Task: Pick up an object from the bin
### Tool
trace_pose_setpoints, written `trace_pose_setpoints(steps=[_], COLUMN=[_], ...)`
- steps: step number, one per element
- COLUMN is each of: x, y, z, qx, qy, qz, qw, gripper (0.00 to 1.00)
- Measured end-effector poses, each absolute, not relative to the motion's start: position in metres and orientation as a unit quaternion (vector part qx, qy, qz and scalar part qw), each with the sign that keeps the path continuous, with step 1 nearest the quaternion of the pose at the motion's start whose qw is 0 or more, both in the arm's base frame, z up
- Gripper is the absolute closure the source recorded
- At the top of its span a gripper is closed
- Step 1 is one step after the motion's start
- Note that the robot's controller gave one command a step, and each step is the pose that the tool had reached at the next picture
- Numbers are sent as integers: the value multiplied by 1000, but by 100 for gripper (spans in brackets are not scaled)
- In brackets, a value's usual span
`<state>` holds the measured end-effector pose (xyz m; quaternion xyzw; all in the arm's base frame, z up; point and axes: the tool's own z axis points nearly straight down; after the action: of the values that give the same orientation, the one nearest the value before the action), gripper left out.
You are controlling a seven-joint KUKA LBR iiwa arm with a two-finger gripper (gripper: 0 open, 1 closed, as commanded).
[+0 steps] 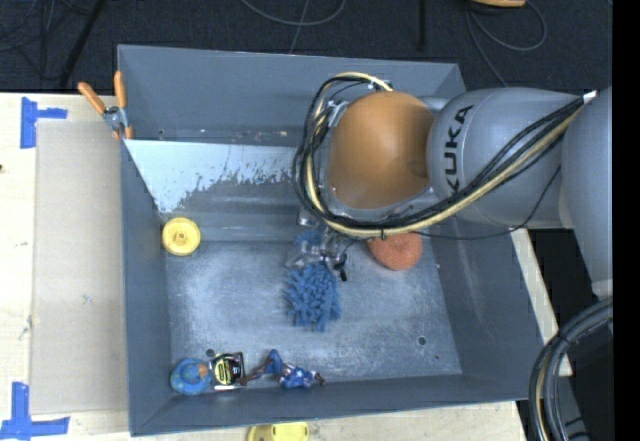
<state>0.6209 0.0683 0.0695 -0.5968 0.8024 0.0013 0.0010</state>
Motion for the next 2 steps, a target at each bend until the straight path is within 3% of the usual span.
trace_pose_setpoints(steps=[2], x=[620], y=[68], z=[72], qx=[-596], qy=[803], qz=[2], qw=[0], gripper=[100])
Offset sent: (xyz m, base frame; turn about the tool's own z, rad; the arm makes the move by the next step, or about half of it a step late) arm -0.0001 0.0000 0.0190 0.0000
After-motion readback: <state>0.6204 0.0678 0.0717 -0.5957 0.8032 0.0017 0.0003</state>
